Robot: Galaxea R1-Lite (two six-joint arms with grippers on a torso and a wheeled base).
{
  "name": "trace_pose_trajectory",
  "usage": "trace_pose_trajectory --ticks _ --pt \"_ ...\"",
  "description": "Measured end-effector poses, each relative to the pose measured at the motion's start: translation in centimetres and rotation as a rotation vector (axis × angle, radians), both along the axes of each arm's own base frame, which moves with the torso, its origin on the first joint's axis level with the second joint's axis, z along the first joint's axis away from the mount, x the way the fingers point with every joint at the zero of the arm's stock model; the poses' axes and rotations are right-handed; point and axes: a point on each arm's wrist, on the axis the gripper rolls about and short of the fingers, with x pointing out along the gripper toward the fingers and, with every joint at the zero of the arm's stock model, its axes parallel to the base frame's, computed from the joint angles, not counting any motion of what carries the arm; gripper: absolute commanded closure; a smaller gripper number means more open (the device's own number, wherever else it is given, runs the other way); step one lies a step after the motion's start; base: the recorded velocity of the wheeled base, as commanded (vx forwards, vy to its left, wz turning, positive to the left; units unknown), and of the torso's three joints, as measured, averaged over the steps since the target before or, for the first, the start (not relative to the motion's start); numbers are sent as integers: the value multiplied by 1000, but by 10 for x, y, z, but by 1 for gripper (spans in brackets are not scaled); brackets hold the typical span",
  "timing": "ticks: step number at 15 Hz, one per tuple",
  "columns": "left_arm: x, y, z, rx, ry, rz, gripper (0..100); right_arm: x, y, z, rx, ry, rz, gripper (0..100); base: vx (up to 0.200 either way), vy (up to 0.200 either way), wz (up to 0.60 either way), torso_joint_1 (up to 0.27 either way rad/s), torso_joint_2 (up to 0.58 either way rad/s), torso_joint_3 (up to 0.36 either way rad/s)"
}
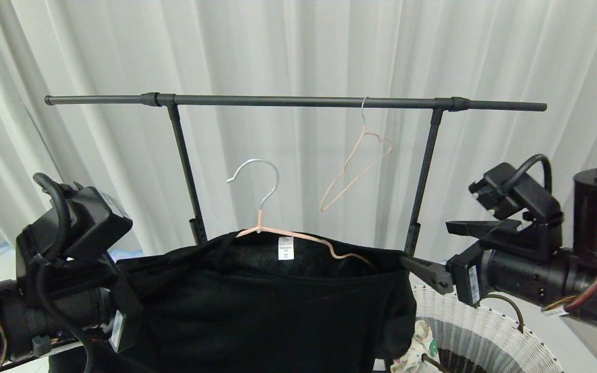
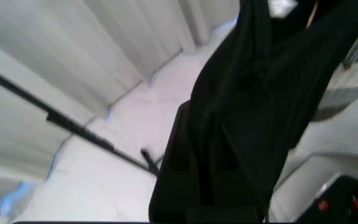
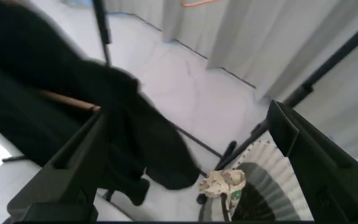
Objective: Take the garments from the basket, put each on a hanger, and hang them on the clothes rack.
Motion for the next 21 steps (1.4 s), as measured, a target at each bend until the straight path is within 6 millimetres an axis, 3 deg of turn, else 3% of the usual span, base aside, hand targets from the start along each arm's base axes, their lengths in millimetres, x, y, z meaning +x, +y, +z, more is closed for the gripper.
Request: trace_pose_trajectory --ticks 3,6,9,13,17,21 --pt "-3 -7 -1 -42 -56 -60 100 -6 -10 16 25 -33 44 0 0 0 0 0 0 0" --pt "-10 -12 -6 -43 -45 -112 100 -9 -12 20 -16 -47 110 0 0 0 0 0 0 0" --pt "-13 -13 -6 -51 -48 -143 100 -19 -8 16 -139 -58 299 0 0 0 0 0 0 0" --pt "-18 -17 -4 -53 -60 -187 100 -29 14 24 -164 -41 469 0 0 0 0 0 0 0" --pt "-25 -20 -2 -39 -101 -236 100 -18 47 30 -159 -40 529 0 0 0 0 0 0 0" --pt "-30 -18 0 -36 -126 -254 100 -3 69 17 -192 1 543 0 0 0 0 0 0 0"
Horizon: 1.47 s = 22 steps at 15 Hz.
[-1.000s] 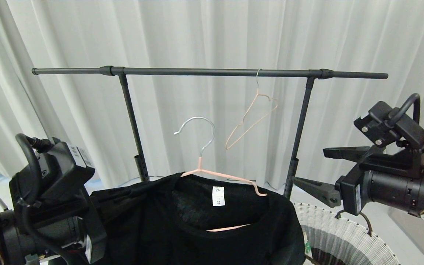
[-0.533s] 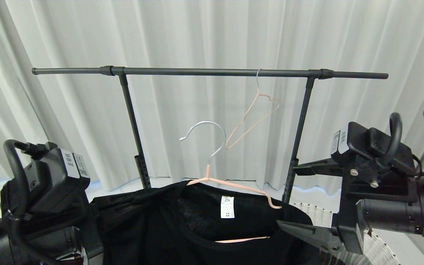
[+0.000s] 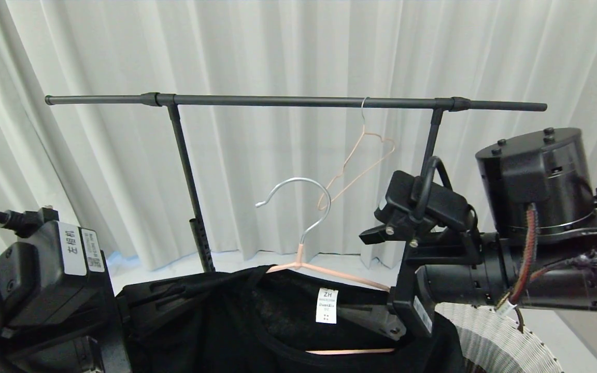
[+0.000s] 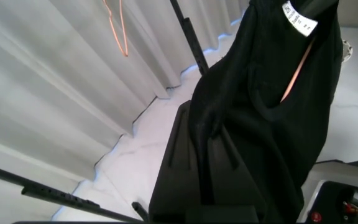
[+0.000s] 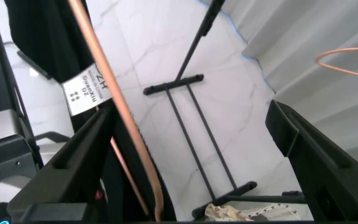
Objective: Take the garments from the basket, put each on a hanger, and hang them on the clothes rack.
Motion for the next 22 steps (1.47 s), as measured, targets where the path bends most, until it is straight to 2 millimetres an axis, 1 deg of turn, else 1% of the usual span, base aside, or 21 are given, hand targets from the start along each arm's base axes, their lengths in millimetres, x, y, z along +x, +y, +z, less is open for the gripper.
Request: trace_pose_trajectory --ticks 3,6,7,10,13,15,16,19,22 --pt "-1 0 1 -3 -5 -4 100 3 8 -9 -26 20 8 0 0 0 0 0 0 0" --pt "-2 0 1 -5 -7 -5 100 4 11 -15 -44 33 11 0 0 0 0 0 0 0" --pt "-2 0 1 -4 -7 -5 100 4 11 -17 -53 40 11 100 0 0 0 0 0 0" --pt "-2 0 2 -5 -10 -6 100 4 10 -19 -75 43 8 100 0 0 0 0 0 0" --pt "-2 0 2 -7 -13 -7 100 6 9 -17 -82 7 15 100 0 0 0 0 0 0" --pt "-4 0 3 -8 -18 -14 100 11 9 -14 -64 -46 19 100 0 0 0 0 0 0" --pt "-5 0 3 -9 -21 -21 0 13 8 -13 -60 -72 21 100 0 0 0 0 0 0" --pt "-5 -1 2 -10 -16 -19 0 18 6 -8 -48 -142 26 100 0 0 0 0 0 0" --pt "-3 5 0 -1 -12 41 0 24 -5 -3 -52 -202 14 100 0 0 0 0 0 0"
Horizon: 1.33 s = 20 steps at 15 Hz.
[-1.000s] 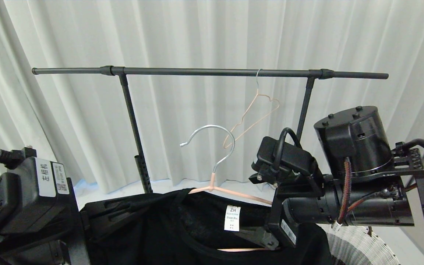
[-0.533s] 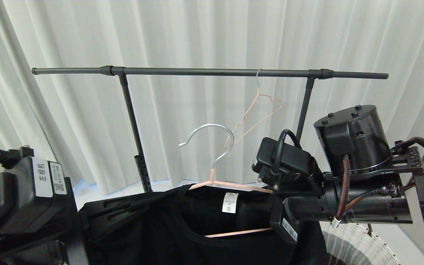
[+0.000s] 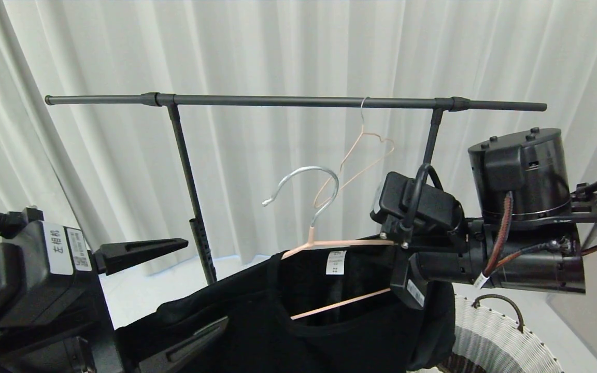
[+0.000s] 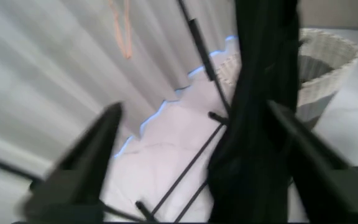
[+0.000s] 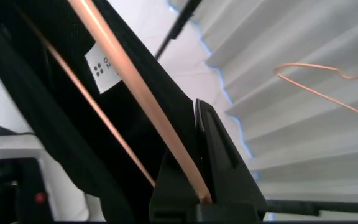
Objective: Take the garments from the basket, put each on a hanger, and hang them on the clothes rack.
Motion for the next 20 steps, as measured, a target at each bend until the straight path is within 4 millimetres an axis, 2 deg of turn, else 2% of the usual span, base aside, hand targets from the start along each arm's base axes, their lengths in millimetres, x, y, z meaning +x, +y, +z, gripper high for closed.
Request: trace_pose_trajectory --ticks 5,8,14,15,20 --pt "-8 18 -5 -9 -18 87 0 9 -27 4 14 -18 -79 100 0 0 0 0 0 0" --pt "-15 31 -24 14 23 163 0 12 -37 9 28 -28 -116 100 0 0 0 0 0 0" --pt "-20 36 -54 2 180 217 0 11 -41 13 40 -39 -124 100 0 0 0 0 0 0" --pt "-19 36 -56 -14 208 226 100 10 -42 14 41 -41 -123 100 0 0 0 0 0 0" --pt "-11 38 -58 -18 248 280 100 9 -42 15 43 -44 -123 100 0 0 0 0 0 0"
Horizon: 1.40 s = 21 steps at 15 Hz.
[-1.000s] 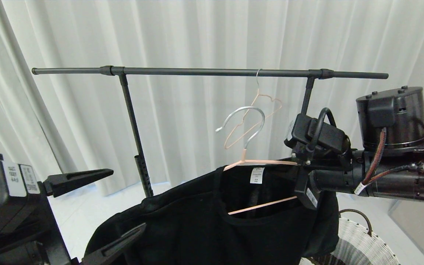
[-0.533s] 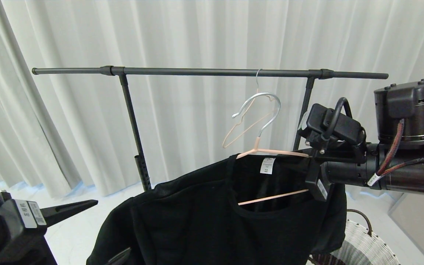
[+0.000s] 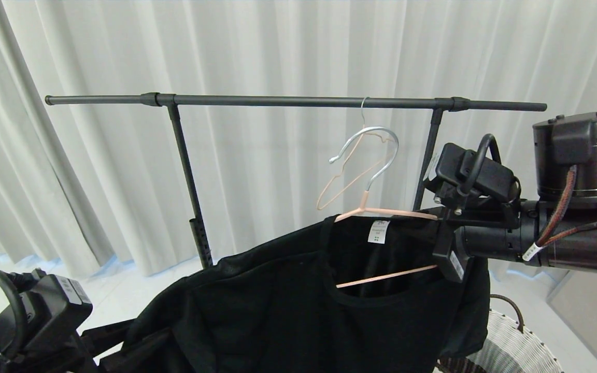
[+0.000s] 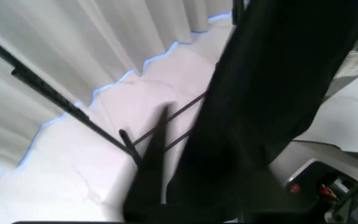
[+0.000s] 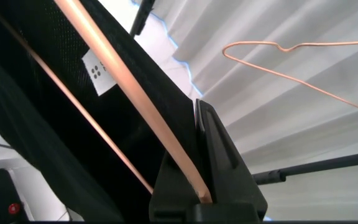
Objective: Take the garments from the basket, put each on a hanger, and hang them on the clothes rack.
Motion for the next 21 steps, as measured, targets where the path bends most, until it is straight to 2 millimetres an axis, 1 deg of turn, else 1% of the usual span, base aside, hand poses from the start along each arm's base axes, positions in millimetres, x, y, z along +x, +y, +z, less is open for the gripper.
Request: trace_pose_trajectory --ticks 4,7,11,14,15,18,21 --pt "7 10 -4 12 29 97 100 3 -4 0 0 0 -21 100 0 0 0 0 0 0" --pt "13 19 -9 36 54 179 100 8 -12 1 4 -1 -56 100 0 0 0 0 0 0" --pt "20 23 -15 105 70 184 100 10 -17 3 9 -4 -78 100 0 0 0 0 0 0" --pt "24 24 -18 120 90 195 100 12 -19 3 11 0 -94 100 0 0 0 0 0 0" --pt "24 24 -18 121 91 196 0 12 -20 3 11 0 -98 100 0 0 0 0 0 0" --pt "25 24 -16 111 88 197 0 13 -21 3 3 -5 -128 100 0 0 0 0 0 0" --pt "29 24 -8 42 85 233 0 14 -28 -5 -93 21 -270 100 0 0 0 0 0 0"
